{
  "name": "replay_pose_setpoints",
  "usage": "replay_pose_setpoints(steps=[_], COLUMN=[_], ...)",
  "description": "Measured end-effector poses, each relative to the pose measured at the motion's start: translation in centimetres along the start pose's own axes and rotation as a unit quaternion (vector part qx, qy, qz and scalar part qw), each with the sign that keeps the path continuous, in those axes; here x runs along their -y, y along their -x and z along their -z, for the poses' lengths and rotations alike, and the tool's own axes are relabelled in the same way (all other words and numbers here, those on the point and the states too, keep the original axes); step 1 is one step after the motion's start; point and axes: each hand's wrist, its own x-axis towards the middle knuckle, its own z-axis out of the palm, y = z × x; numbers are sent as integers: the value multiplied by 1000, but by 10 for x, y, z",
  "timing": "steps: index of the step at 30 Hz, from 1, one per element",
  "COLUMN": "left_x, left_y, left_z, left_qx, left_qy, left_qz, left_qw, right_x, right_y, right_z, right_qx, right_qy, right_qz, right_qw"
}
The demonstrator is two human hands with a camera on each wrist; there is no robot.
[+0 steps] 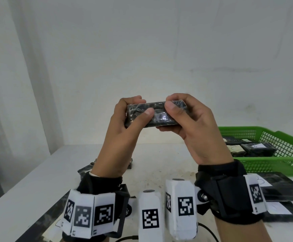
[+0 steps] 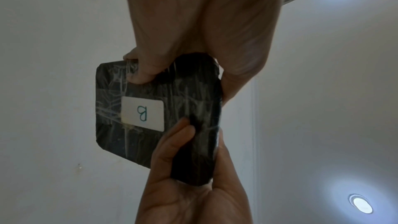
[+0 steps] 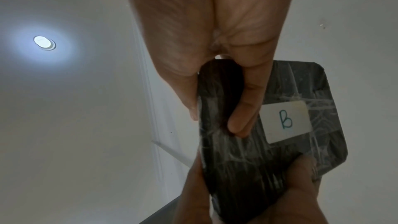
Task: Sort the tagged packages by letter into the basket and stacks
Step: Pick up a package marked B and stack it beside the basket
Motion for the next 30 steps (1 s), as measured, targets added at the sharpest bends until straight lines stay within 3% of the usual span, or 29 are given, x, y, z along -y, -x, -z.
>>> replay_pose_setpoints(steps=[5,13,19,23,27,30], left_x=[4,-5,1,-2,-5,-2], left_y=[-1,0,-3,-7,-9,-10], left_z=[1,15,16,19,17,13], left_qx=[-7,118,39,-50,-73,-66], left_qy=[-29,-115,-107,-37,46,83], left_qz=[3,54,106,147,175,192], left_qw=[1000,985,988,987,981,976], right_x=[-3,-5,-6,-13,-21,-24], right_y=[1,-1,-4,-5,-7,-7], right_z=[-1,1,14,43,55,44], right_qx=[3,-23,-18,-73,-95,-83], right_qy=[38,30,5,137,243,141], right_qz=[-17,-22,-93,-134,-143,-142], right_qw=[999,999,995,979,955,976])
